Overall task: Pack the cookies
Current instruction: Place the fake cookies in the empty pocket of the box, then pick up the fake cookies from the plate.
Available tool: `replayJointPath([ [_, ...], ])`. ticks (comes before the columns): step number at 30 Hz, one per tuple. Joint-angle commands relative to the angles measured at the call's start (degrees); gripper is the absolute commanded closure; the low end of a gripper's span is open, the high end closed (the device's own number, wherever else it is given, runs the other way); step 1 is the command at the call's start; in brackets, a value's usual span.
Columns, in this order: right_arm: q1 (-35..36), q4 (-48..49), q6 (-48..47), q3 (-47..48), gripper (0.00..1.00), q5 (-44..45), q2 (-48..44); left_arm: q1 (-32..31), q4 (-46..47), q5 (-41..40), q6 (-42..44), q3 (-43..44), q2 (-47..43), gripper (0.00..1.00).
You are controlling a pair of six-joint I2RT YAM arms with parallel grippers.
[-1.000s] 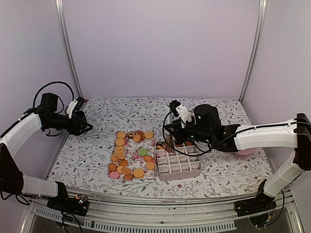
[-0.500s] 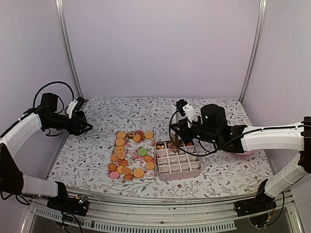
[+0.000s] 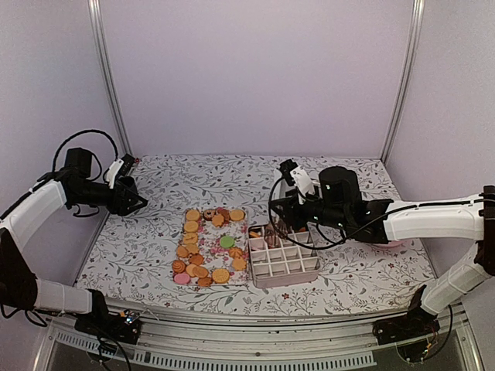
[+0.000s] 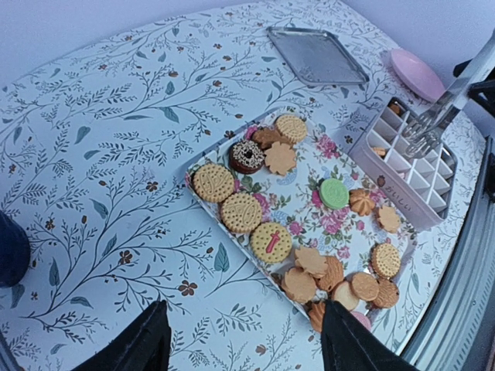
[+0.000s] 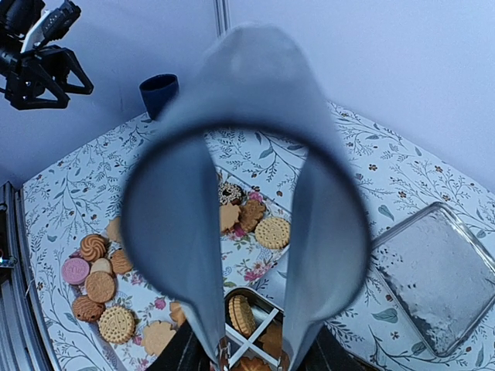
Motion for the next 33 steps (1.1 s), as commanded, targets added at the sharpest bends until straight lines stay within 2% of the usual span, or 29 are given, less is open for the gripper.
replayJointPath([
  [1, -0.23, 1.22, 0.07, 1.12, 0.61, 0.73, -0.09, 0.31, 0.69, 0.14, -0.06, 0.52, 0.11, 0.33],
  [8, 1.39, 3.31, 0.78, 3.46, 0.61, -0.03, 0.71, 0.26, 1.02, 0.59, -0.37, 0.28, 0.56, 0.33],
  [13, 5.11, 3.93, -0.32, 9.51, 0.62, -1.18, 4.97, 0.26, 1.02, 0.46, -0.37, 0.31, 0.42, 0.33],
  [18, 8.26, 4.29, -0.89, 18.23, 0.62, -4.51, 14.08, 0.24, 1.02, 0.43, -0.43, 0.27, 0.37, 0.33],
  [26, 12.27, 0.92, -2.67, 38.33, 0.62, -9.09, 31.63, 0.26, 0.93, 0.01, 0.03, -0.54, -0.59, 0.33],
  [33, 12.33, 0.06, -2.83, 46.50, 0.61, -9.78, 41.08, 0.35, 0.84, -0.78, 1.08, -1.55, -1.76, 0.33],
])
